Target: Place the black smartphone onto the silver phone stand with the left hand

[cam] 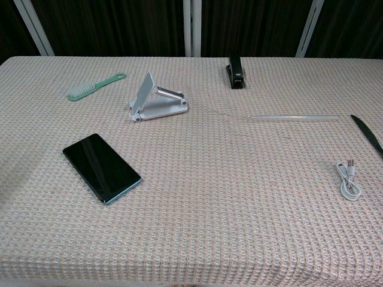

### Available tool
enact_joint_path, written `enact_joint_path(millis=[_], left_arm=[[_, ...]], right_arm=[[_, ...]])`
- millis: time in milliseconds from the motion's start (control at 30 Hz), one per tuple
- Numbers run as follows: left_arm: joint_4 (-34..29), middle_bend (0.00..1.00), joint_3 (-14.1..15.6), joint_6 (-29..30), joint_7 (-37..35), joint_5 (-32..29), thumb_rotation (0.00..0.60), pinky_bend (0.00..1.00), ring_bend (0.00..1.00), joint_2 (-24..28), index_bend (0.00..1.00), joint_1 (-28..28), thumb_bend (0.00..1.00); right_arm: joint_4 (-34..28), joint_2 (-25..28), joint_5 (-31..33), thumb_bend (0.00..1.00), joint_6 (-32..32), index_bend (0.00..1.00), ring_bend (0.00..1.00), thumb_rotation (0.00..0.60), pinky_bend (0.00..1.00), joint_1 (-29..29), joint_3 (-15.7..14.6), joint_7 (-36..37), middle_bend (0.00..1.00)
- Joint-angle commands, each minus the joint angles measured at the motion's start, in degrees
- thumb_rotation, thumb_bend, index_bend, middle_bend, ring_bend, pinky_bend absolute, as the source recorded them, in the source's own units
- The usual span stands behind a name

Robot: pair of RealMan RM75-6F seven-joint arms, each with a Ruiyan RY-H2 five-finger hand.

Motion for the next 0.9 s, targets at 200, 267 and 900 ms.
enact_joint_path(millis=[200,267,900], left_arm=[[-7.45,0.01,0.18,-8.34,7.43,5.18,0.6,0.16,0.04,2.14,0.03,-6.23,0.13],[-8.53,0.01,-0.07,-11.55,9.43,5.9,0.6,0.16,0.04,1.41,0.03,-8.32,0.13],[-4.08,0.02,-5.94,-41.54,24.68,-8.74,0.6,0.18,0.04,-14.68,0.03,-27.71,0.13]], right_arm=[[-0.4,0.42,1.31,0.2,-0.06,0.0,0.0,0.6,0.0,0.03,0.81,0.71,0.0],[-0.24,0.32,1.66,0.2,-0.51,0.0,0.0,0.6,0.0,0.22,0.92,0.68,0.0],[0.68,1.62,2.79,0.2,-0.17,0.0,0.0,0.6,0.0,-0.62,0.94,1.57,0.0]])
